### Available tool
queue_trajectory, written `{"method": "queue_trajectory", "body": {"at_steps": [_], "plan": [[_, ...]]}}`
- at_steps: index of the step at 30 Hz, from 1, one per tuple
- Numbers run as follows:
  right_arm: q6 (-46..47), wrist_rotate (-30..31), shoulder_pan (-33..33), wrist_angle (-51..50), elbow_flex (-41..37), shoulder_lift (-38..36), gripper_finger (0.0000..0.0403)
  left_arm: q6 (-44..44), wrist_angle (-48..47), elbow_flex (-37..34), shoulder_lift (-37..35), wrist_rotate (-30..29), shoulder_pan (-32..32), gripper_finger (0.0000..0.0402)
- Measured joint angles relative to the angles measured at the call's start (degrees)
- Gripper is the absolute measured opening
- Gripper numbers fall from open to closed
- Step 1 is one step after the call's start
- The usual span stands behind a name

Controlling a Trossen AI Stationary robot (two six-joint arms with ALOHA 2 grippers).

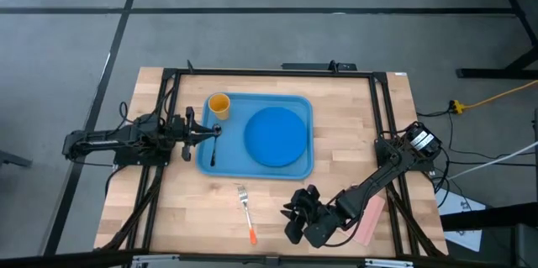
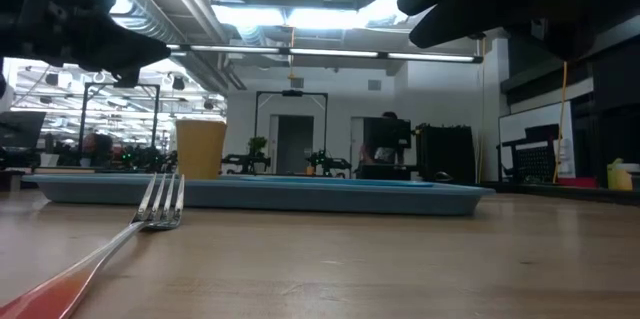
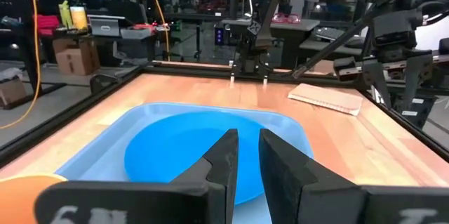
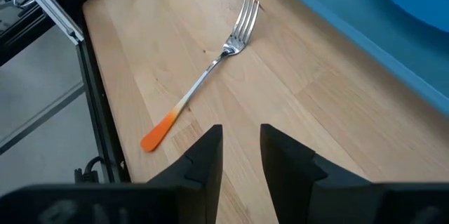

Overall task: Pick and place plate/cup/fork/spoon on tray
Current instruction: Put the orange fork on the light blue tray to the left of the blue plate

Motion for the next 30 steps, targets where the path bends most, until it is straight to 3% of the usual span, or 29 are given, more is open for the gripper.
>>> {"method": "queue_trajectory", "body": {"at_steps": [9, 14, 23, 25, 27, 30], "plan": [[0.0, -5.6, 0.0, 0.4, 0.0, 0.0, 0.0100, 0.0, -0.1, 0.0, 0.0, 0.0, 0.0, 0.0051], [-0.2, -5.9, 0.0, 0.5, 0.0, 0.0, 0.0100, 0.0, -0.1, 0.0, 0.0, -0.1, 0.0, 0.0051], [-7.9, 11.2, -3.1, 3.7, 0.0, 0.0, 0.0100, 0.1, -0.1, 0.0, 0.0, -0.1, 0.0, 0.0051], [-9.1, 12.1, -4.2, 3.7, 0.0, 0.0, 0.0100, 0.1, -0.1, 0.0, 0.0, -0.1, 0.0, 0.0051], [-8.8, 10.9, -5.7, 3.9, 0.0, 0.0, 0.0100, 0.1, -0.1, 0.0, 0.0, -0.1, 0.0, 0.0051], [-6.2, 0.6, -8.9, 6.5, 0.0, 0.0, 0.0100, 0.1, -0.1, 0.0, 0.0, -0.1, 0.0, 0.0051]]}}
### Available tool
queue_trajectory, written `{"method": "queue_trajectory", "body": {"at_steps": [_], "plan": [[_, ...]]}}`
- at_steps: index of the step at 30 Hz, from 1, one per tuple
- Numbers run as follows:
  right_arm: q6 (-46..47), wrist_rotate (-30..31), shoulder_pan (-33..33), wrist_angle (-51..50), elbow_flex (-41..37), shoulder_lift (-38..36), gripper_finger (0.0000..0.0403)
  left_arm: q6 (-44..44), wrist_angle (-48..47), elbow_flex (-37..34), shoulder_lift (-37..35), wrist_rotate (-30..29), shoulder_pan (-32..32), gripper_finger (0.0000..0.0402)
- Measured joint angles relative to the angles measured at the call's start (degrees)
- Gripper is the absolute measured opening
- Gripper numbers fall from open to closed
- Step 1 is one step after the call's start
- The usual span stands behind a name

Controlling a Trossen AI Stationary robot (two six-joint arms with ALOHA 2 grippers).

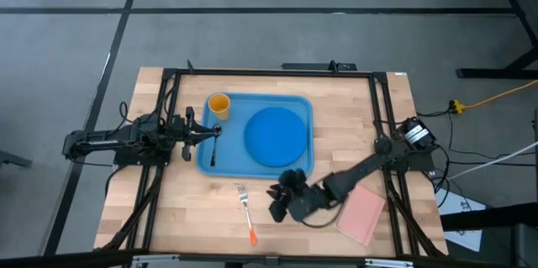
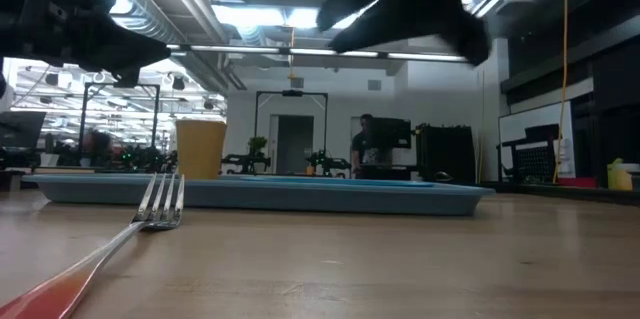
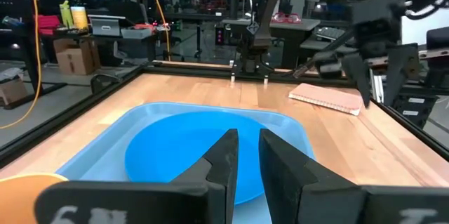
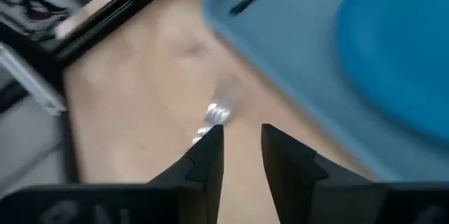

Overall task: Pick and place plate/cup/fork/spoon on tray
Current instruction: Put the orange fork on the light blue tray to the left of the blue plate

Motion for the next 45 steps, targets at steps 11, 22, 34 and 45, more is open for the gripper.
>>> {"method": "queue_trajectory", "body": {"at_steps": [11, 22, 34, 45], "plan": [[-3.3, -21.2, -4.9, 25.6, 0.0, 8.2, 0.0100, 0.0, 0.0, 0.0, 0.0, 0.0, 0.0, 0.0051], [-14.7, -33.8, -4.9, 10.9, 24.1, 7.3, 0.0100, 0.0, 0.0, 0.0, 0.0, 0.0, 0.0, 0.0051], [5.3, -30.4, -4.8, -16.8, 48.5, 19.7, 0.0100, 0.0, 0.0, 0.0, 0.0, 0.0, 0.0, 0.0051], [16.7, -30.1, -7.6, -39.1, 53.1, 30.3, 0.0100, 0.0, 0.0, 0.0, 0.0, 0.0, 0.0, 0.0051]]}}
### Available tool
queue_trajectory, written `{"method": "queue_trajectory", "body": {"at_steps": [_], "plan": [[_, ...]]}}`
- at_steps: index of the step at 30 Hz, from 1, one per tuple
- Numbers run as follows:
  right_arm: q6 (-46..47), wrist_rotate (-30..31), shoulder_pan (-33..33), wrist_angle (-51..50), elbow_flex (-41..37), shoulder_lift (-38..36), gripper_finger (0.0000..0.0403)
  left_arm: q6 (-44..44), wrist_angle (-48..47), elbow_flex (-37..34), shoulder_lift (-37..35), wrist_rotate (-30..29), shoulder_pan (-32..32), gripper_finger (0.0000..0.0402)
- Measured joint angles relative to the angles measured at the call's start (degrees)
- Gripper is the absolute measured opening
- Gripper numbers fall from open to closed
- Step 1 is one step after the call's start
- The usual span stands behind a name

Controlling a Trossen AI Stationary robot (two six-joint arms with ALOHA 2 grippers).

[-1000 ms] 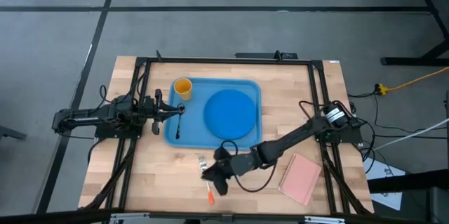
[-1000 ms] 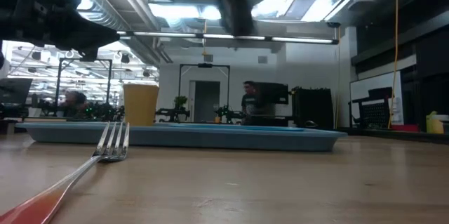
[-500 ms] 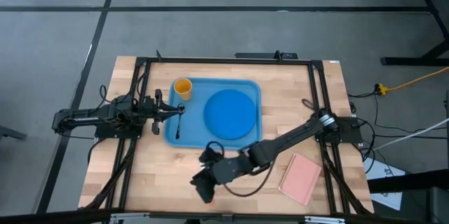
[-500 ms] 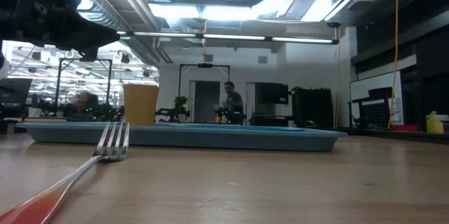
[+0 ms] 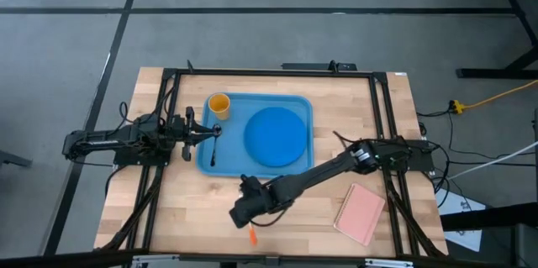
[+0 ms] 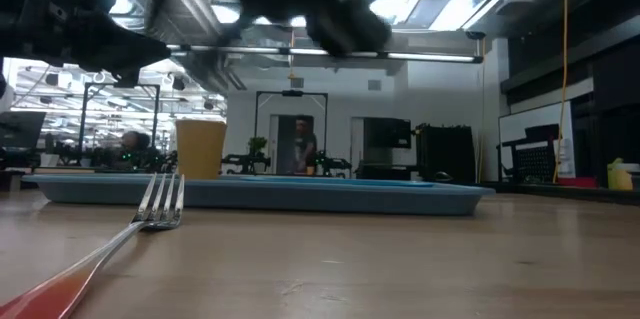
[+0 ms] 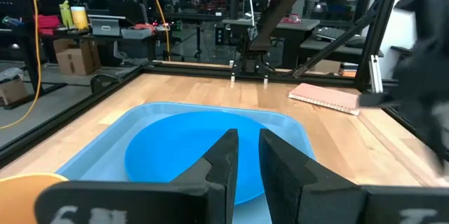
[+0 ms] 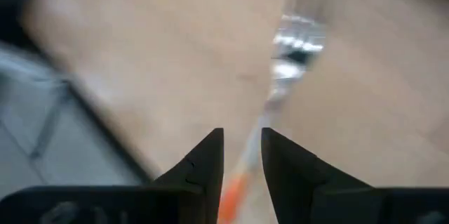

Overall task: Pick and place plate/cup/fork/spoon on tray
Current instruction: Put the orange fork on the light blue tray to the left of the blue plate

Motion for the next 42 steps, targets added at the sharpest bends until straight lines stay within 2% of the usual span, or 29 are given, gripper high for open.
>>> {"method": "queue_trajectory", "body": {"at_steps": [9, 14, 25, 42], "plan": [[0.2, -1.9, -1.0, 2.0, -0.4, 5.6, 0.0100, 0.0, 0.0, 0.0, 0.0, 0.0, 0.0, 0.0051], [1.2, -1.1, -1.0, 5.5, -0.3, 5.4, 0.0100, 0.0, 0.0, 0.0, 0.0, 0.0, 0.0, 0.0051], [5.8, -2.4, -1.0, 6.1, -0.3, 7.8, 0.0100, 0.0, 0.0, 0.0, 0.0, 0.0, 0.0, 0.0051], [5.9, -4.9, -2.6, 1.5, -0.5, 7.8, 0.0100, 0.0, 0.0, 0.0, 0.0, 0.0, 0.0, 0.0051]]}}
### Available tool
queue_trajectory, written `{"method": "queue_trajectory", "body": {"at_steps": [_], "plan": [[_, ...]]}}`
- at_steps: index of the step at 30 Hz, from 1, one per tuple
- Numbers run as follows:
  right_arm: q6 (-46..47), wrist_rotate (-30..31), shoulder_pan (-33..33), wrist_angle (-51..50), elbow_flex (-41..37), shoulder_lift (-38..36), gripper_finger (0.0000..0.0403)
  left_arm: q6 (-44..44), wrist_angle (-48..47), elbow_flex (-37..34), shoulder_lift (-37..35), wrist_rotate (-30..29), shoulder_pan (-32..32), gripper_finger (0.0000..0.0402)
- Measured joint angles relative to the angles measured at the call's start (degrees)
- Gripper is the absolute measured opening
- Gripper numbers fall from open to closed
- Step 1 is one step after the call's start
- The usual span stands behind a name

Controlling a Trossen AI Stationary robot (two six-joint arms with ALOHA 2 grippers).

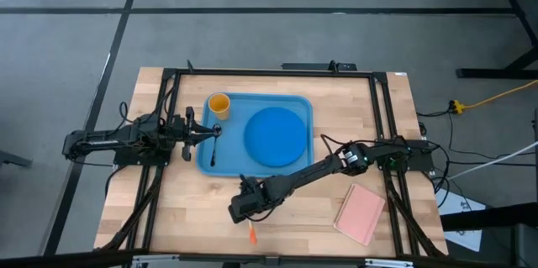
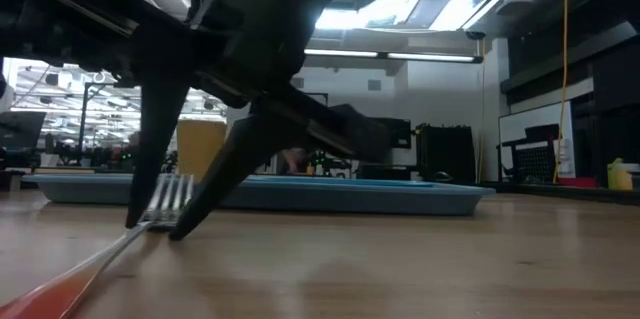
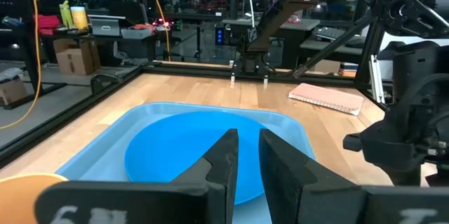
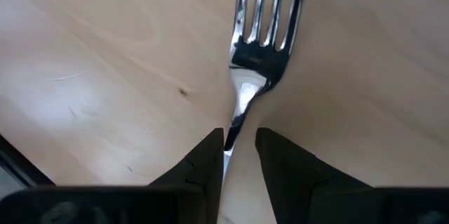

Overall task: Pick and place plate/cup/fork/spoon on tray
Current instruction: Put the orange fork on the light blue tray to the left of the blue plate

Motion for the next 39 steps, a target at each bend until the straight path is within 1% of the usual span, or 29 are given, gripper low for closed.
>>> {"method": "queue_trajectory", "body": {"at_steps": [8, 16, 19, 30, 36, 39], "plan": [[0.0, -1.7, -0.6, -2.2, -0.1, 0.0, 0.0100, 0.0, 0.0, 0.0, 0.0, 0.0, 0.0, 0.0051], [0.0, -1.7, -0.9, -3.3, -0.1, 0.0, 0.0099, 0.0, 0.0, 0.0, 0.0, 0.0, 0.0, 0.0051], [0.0, -1.8, -1.2, -4.7, -0.1, 0.0, 0.0090, 0.0, 0.0, 0.0, 0.0, 0.0, 0.0, 0.0051], [0.0, -1.4, -1.3, -9.2, -0.2, -0.1, 0.0032, 0.0, 0.0, 0.0, 0.0, 0.0, 0.0, 0.0051], [-0.2, -1.4, -1.3, -9.6, -0.2, -0.2, 0.0020, 0.0, 0.0, 0.0, 0.0, 0.0, 0.0, 0.0051], [-2.0, -1.4, -1.3, -9.4, -0.1, -0.2, 0.0019, 0.0, 0.0, 0.0, 0.0, 0.0, 0.0, 0.0051]]}}
